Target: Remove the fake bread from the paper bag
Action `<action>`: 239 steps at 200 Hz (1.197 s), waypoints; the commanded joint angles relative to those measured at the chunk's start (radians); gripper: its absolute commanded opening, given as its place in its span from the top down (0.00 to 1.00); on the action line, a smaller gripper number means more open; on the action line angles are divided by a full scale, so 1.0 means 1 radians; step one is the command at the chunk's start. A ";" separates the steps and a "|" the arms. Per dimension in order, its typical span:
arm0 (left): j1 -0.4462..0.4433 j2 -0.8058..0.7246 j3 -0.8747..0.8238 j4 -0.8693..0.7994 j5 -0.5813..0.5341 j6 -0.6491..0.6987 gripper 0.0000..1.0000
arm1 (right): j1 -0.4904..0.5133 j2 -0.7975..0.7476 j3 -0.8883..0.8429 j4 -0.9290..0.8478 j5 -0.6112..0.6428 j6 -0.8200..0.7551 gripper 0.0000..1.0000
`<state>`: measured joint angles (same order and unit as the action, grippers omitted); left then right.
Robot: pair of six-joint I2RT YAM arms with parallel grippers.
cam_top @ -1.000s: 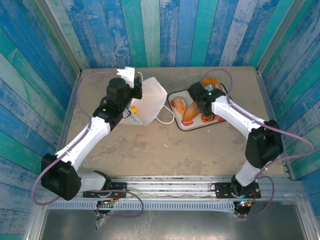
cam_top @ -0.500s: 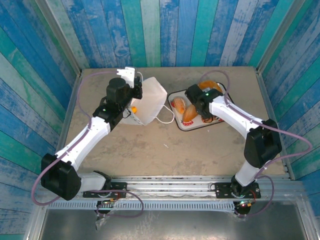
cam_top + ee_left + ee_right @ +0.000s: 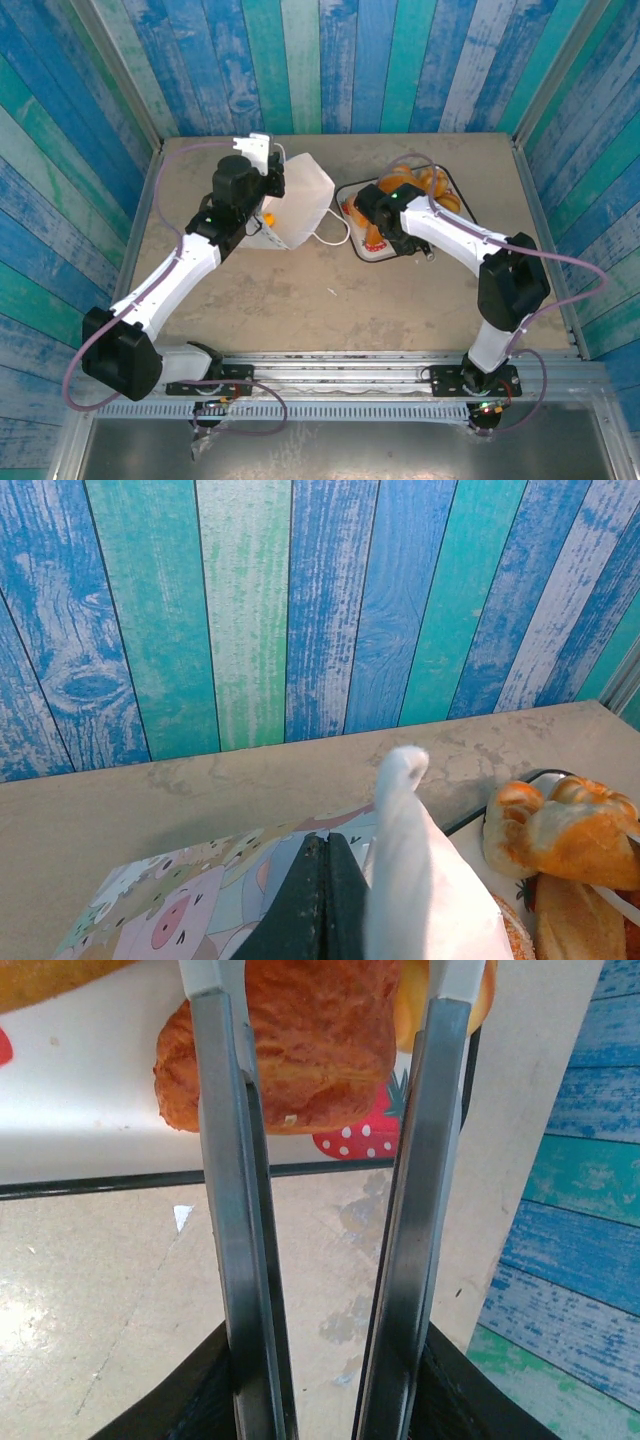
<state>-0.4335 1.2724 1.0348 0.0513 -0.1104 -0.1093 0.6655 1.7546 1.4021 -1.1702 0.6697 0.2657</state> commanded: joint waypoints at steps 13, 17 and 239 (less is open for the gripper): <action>0.001 -0.036 -0.005 0.029 -0.005 -0.007 1.00 | 0.006 -0.008 0.018 -0.047 -0.043 -0.006 0.62; 0.001 -0.036 -0.005 0.030 -0.006 -0.005 1.00 | 0.005 -0.009 0.017 -0.049 -0.046 -0.008 0.62; 0.001 -0.041 0.007 0.044 0.010 -0.020 1.00 | 0.030 -0.053 0.010 -0.240 0.054 0.060 0.53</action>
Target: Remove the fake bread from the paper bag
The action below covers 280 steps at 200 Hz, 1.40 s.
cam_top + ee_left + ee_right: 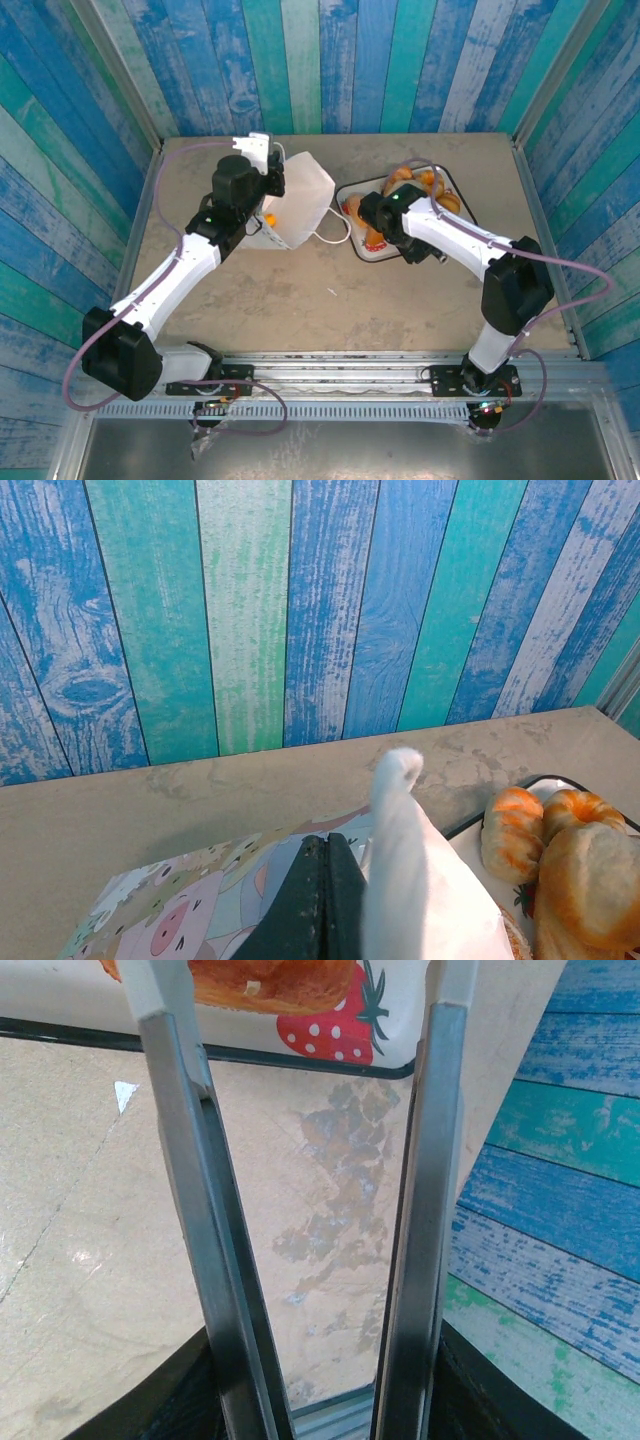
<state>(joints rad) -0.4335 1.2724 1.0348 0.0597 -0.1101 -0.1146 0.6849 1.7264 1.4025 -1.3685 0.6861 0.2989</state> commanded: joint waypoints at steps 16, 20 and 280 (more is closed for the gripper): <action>0.001 -0.041 0.009 0.040 0.008 -0.014 1.00 | 0.022 -0.027 0.016 -0.057 0.036 0.031 0.53; 0.001 -0.041 0.010 0.040 0.008 -0.014 1.00 | 0.026 -0.027 0.018 -0.061 0.034 0.031 0.53; 0.001 -0.030 -0.014 0.077 0.189 0.266 1.00 | 0.063 -0.429 0.197 0.294 -0.656 0.075 0.68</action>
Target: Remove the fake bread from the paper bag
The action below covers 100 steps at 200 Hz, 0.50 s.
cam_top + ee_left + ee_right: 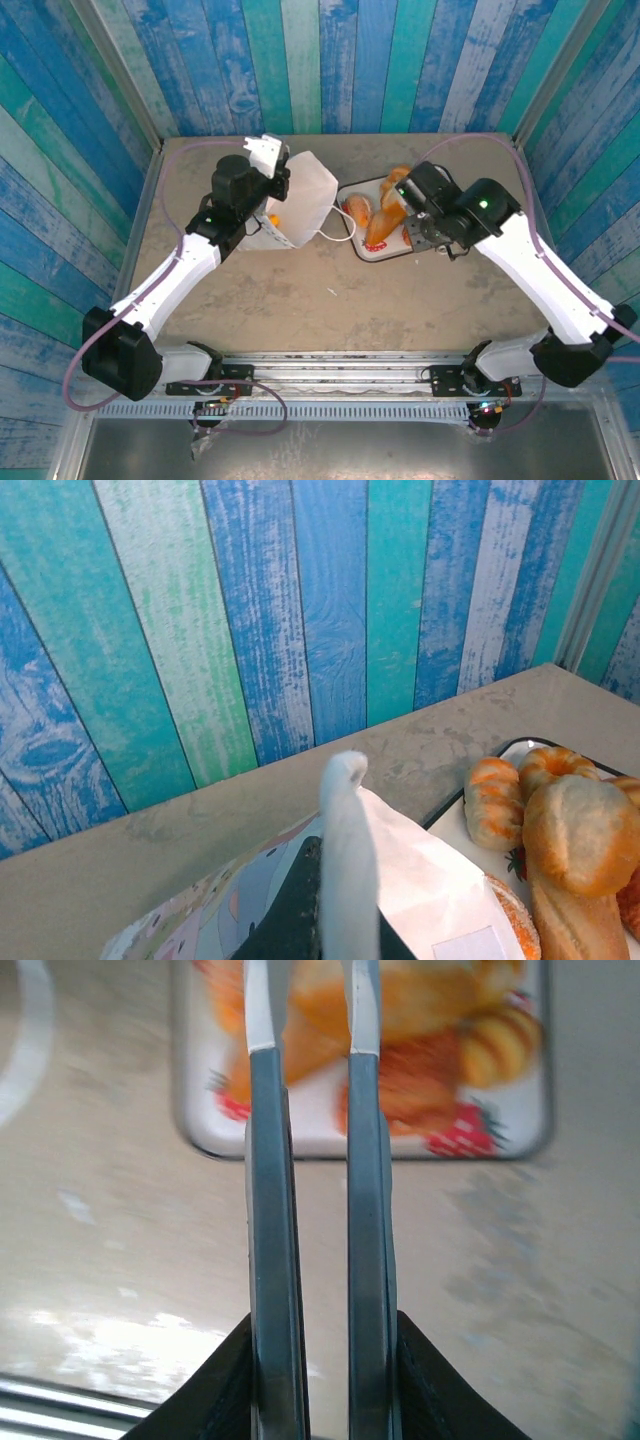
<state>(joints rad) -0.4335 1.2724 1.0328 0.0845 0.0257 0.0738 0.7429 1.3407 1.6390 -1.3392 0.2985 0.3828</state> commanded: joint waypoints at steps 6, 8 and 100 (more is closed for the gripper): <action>0.001 -0.031 -0.016 0.061 0.057 0.090 1.00 | 0.003 -0.041 -0.038 0.289 -0.311 -0.002 0.68; 0.001 -0.030 -0.018 0.064 0.057 0.092 1.00 | 0.004 -0.038 -0.035 0.296 -0.330 0.001 0.68; 0.002 -0.076 -0.148 0.222 0.242 0.285 1.00 | 0.005 0.143 -0.052 0.406 -0.651 0.073 0.68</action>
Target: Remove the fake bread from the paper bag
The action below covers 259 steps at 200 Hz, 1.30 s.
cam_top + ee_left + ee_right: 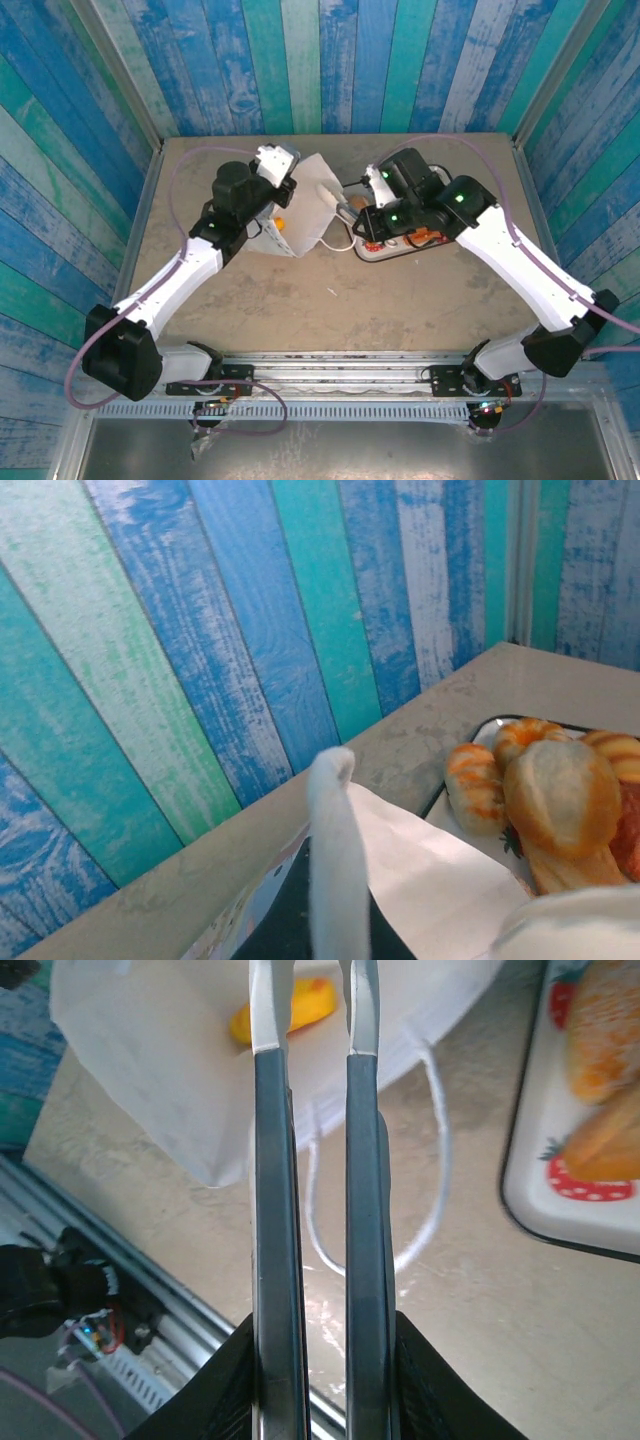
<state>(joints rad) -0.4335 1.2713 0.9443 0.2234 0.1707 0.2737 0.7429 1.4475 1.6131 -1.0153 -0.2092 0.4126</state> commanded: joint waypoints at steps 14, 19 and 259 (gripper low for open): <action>0.001 -0.102 -0.095 0.114 0.115 0.095 1.00 | 0.006 0.076 -0.042 0.116 -0.182 0.071 0.68; 0.000 -0.111 -0.105 0.120 0.116 0.097 1.00 | 0.008 0.086 -0.055 0.136 -0.195 0.082 0.68; 0.000 -0.149 -0.281 0.271 0.206 0.031 1.00 | 0.108 0.411 -0.155 0.463 -0.125 0.280 0.66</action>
<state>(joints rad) -0.4335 1.1439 0.6872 0.4713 0.2993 0.3168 0.8463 1.8324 1.4548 -0.5663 -0.3382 0.6701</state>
